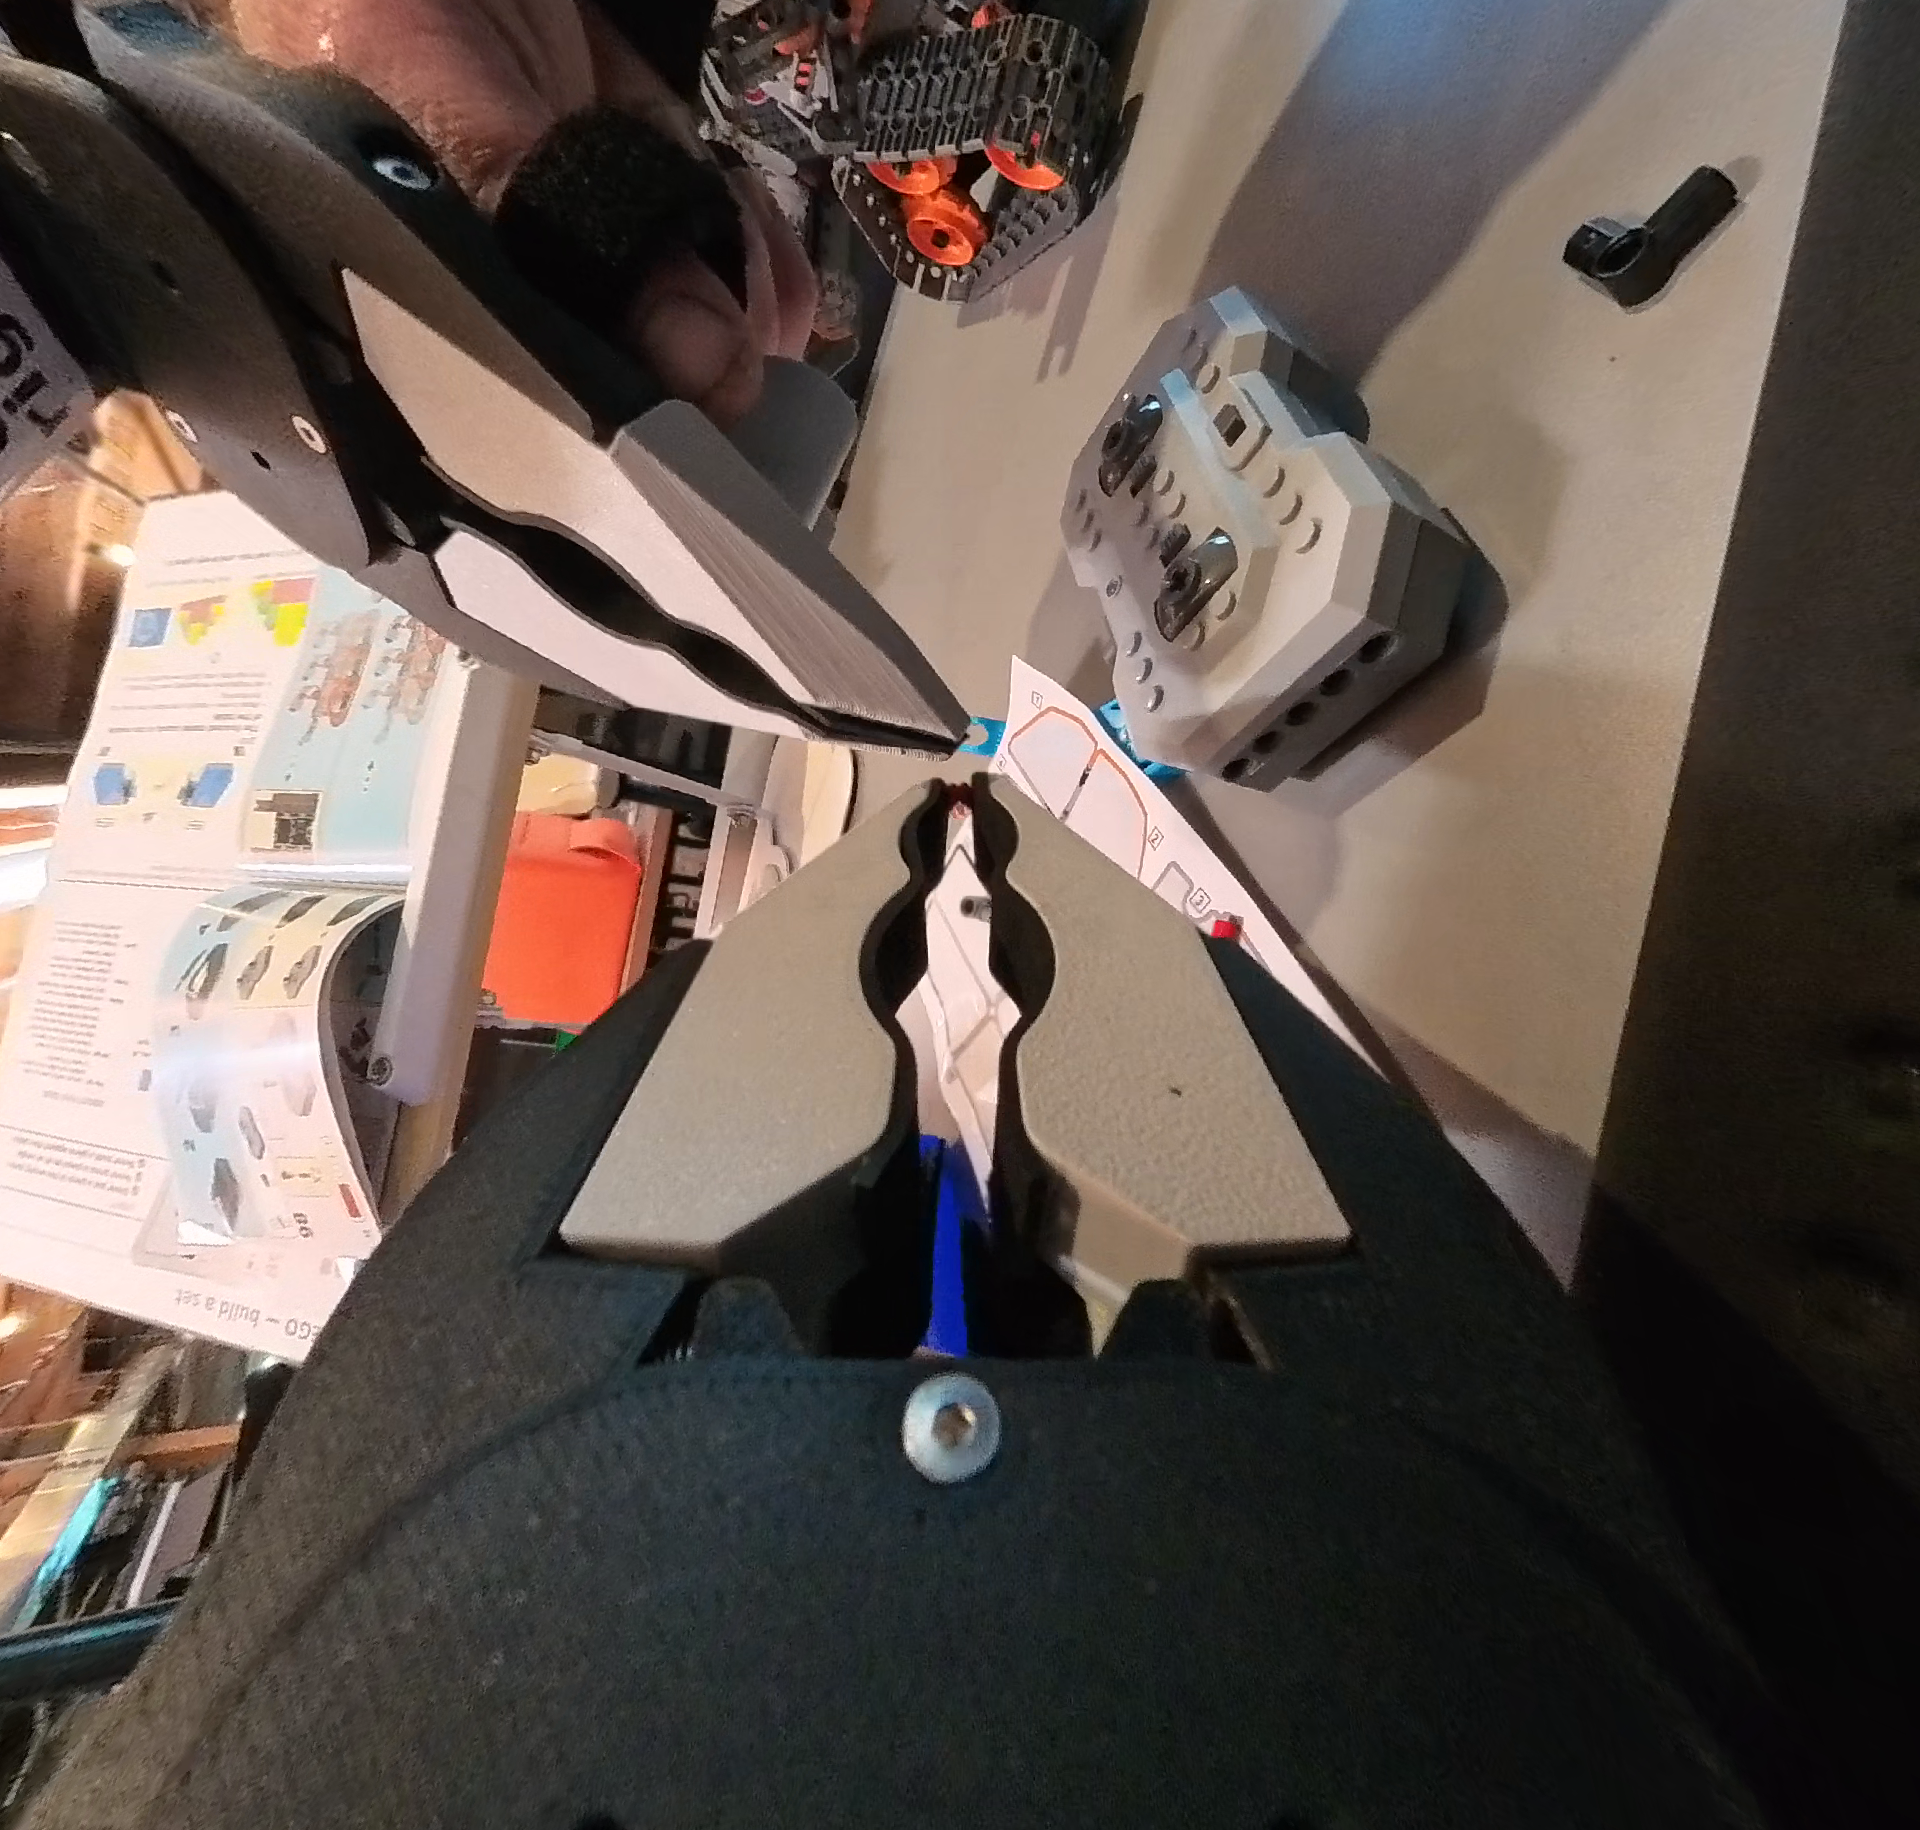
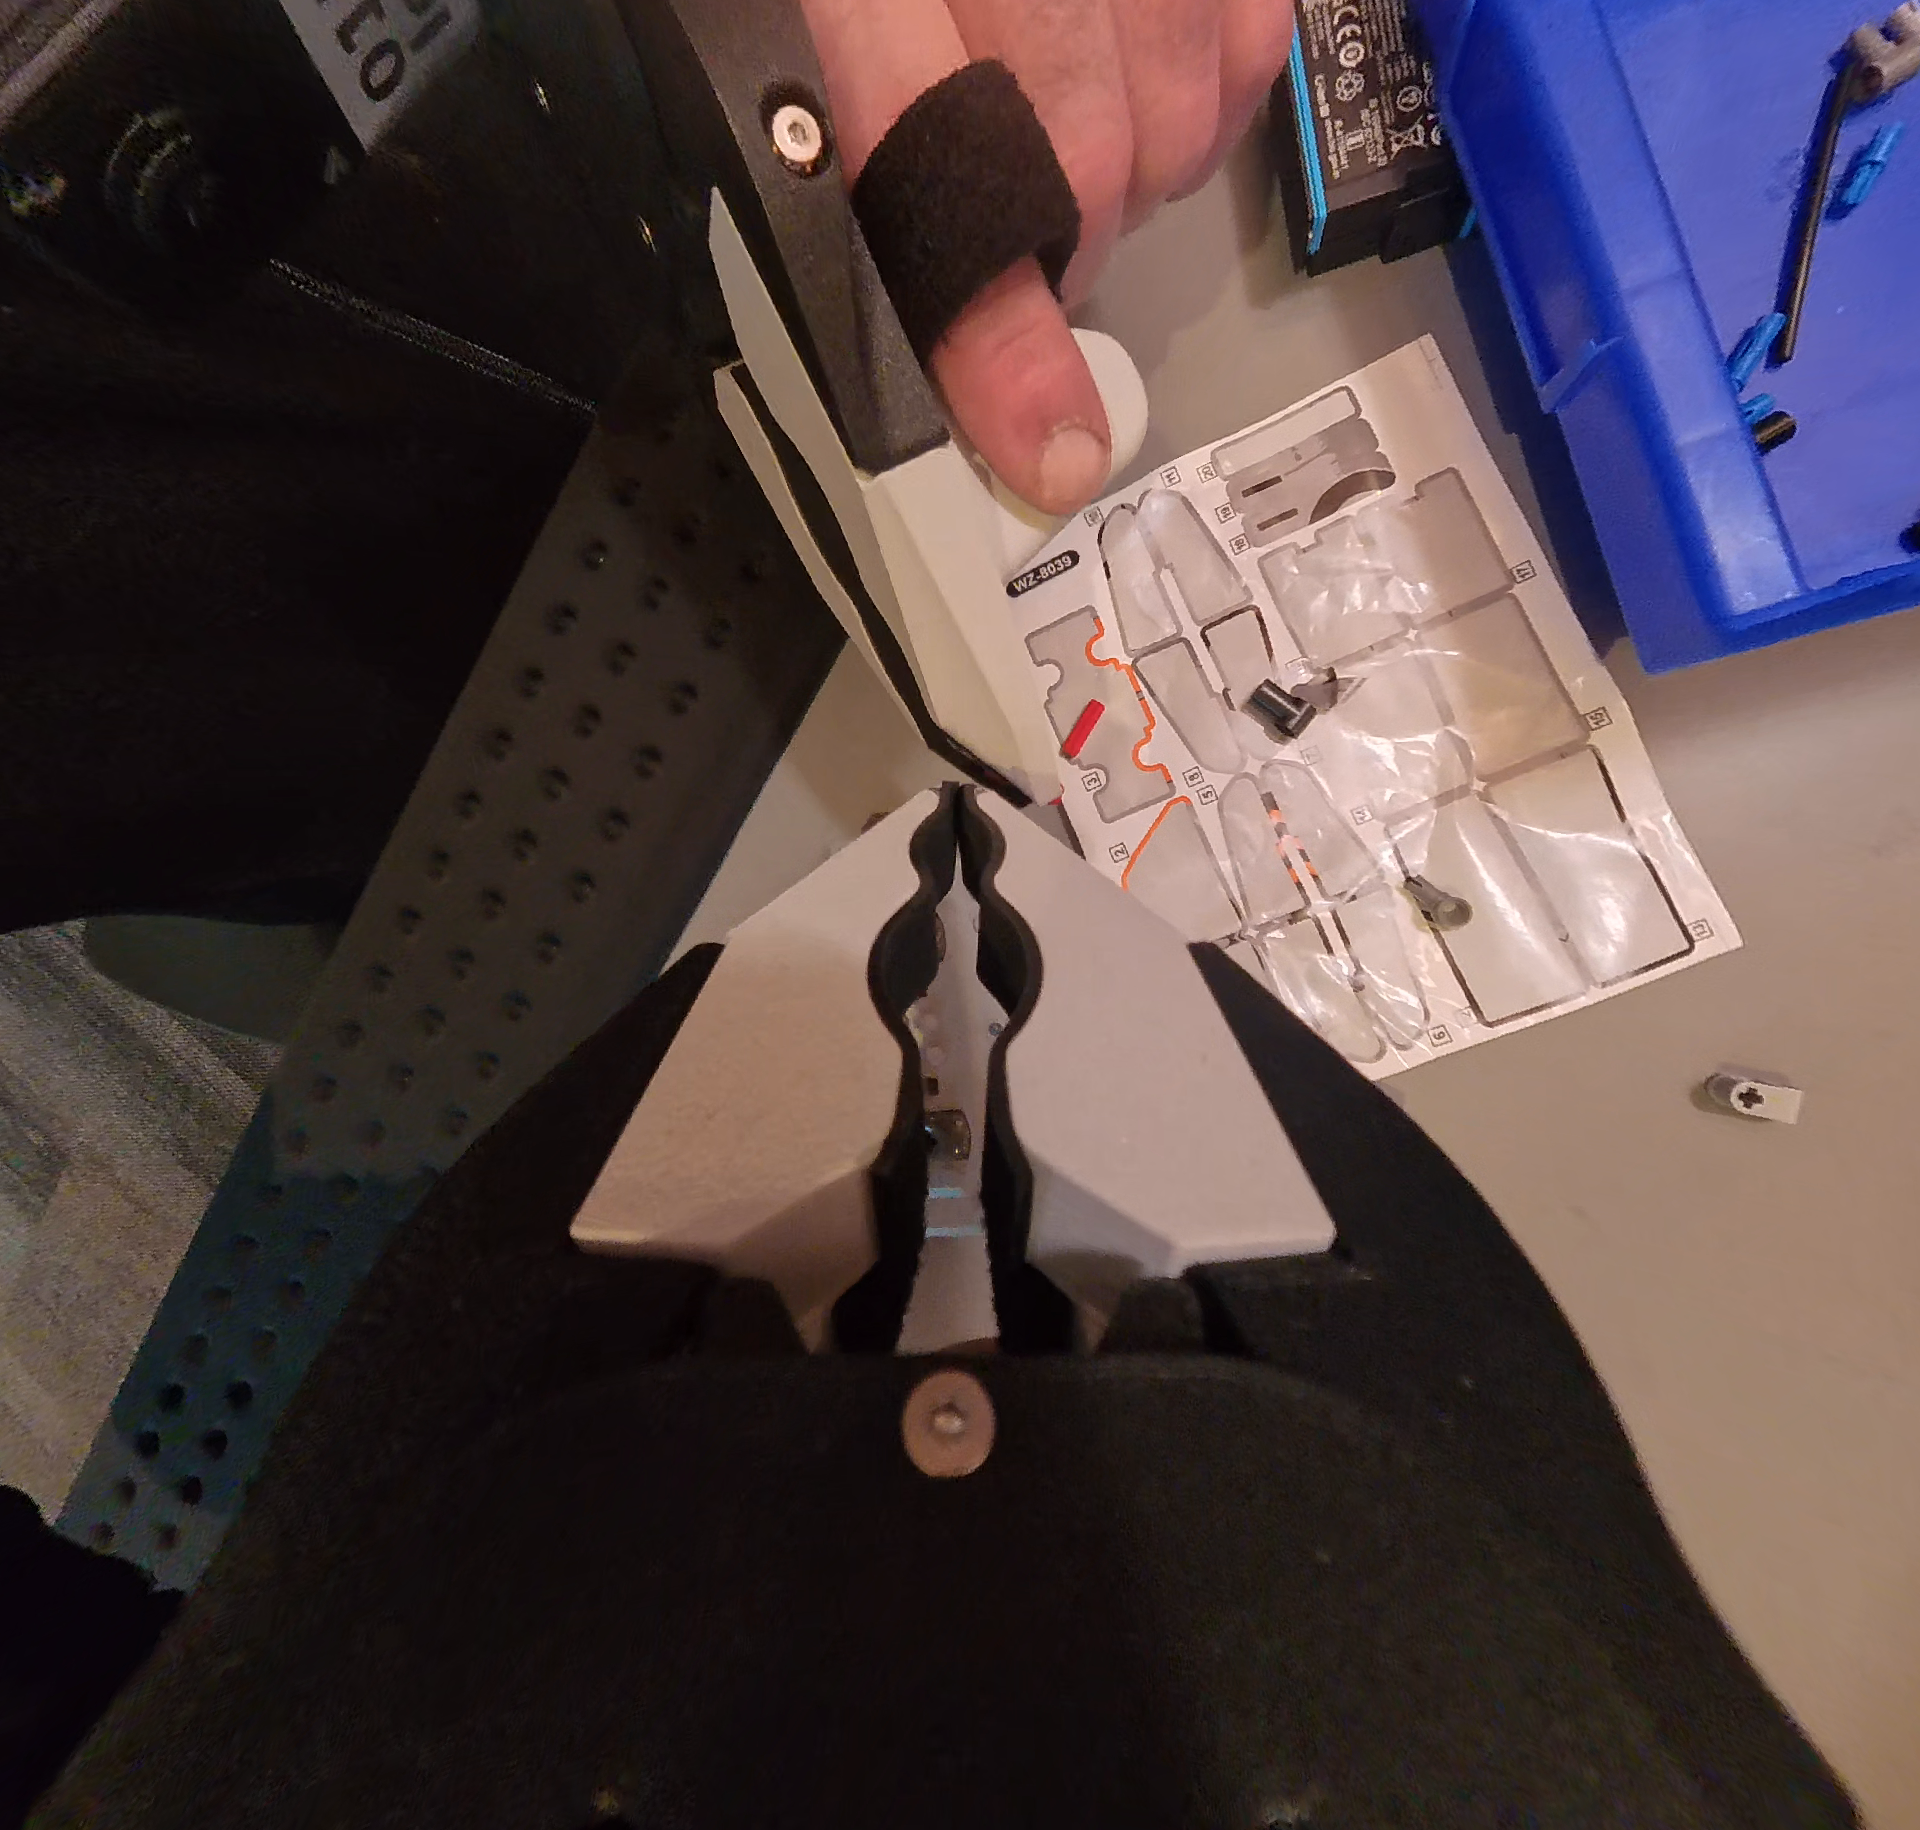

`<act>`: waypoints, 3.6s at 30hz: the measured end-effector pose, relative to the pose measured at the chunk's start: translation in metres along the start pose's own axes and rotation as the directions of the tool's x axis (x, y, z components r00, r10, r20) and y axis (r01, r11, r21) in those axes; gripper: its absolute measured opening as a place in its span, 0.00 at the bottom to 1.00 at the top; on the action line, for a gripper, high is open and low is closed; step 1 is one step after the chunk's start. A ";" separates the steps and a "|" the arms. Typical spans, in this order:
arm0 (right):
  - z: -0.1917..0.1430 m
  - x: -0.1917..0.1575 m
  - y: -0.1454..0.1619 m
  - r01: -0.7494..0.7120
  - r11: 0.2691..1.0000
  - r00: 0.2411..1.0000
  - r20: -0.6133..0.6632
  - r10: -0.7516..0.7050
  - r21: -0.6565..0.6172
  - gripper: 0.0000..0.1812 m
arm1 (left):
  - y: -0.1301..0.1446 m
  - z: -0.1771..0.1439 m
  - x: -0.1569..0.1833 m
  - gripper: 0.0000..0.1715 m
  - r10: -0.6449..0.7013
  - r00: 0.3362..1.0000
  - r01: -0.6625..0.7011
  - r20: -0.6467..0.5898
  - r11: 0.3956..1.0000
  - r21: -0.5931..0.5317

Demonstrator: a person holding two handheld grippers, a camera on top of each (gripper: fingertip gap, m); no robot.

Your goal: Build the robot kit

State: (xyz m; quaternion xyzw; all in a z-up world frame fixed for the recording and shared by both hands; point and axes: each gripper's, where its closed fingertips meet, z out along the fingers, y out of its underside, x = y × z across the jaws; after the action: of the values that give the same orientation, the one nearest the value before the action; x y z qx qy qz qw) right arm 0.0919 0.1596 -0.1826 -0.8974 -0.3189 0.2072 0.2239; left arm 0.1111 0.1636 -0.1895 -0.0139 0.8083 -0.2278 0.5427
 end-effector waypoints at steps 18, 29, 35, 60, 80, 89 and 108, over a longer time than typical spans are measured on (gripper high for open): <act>-0.056 -0.024 -0.056 -0.154 0.659 0.982 0.039 0.186 0.736 0.06 | -0.047 -0.065 -0.064 0.01 -0.461 0.881 0.448 -0.109 0.735 0.510; -0.071 -0.056 -0.077 -0.252 0.330 0.965 0.261 0.019 0.910 0.04 | -0.080 -0.080 -0.085 0.01 -0.422 0.899 0.401 -0.120 0.677 0.618; -0.091 -0.066 -0.075 -0.257 0.229 0.957 0.280 -0.073 0.939 0.05 | -0.086 -0.081 -0.091 0.01 -0.389 0.916 0.358 -0.096 0.688 0.631; -0.091 -0.057 -0.071 -0.135 0.274 0.991 0.133 0.025 0.952 0.00 | -0.082 -0.067 -0.088 0.02 -0.305 0.949 0.220 0.076 0.818 0.532; -0.096 -0.054 -0.066 -0.158 0.259 0.987 0.147 0.060 0.953 0.00 | -0.081 -0.066 -0.090 0.00 -0.275 0.949 0.169 0.153 0.856 0.489; -0.096 -0.056 -0.067 -0.180 0.260 0.984 0.172 0.052 0.949 0.04 | -0.083 -0.068 -0.093 0.00 -0.265 0.947 0.146 0.182 0.859 0.490; -0.051 -0.041 -0.017 0.084 0.798 0.936 -0.321 0.141 0.597 0.01 | -0.045 -0.029 -0.028 0.17 -0.375 0.918 0.396 -0.130 0.889 0.229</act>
State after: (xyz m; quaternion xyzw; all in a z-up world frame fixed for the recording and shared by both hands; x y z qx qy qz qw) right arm 0.0802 0.1305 -0.1226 -0.8064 -0.1778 0.1381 0.5468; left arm 0.0863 0.1413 -0.1394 -0.0959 0.7756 -0.4319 0.4502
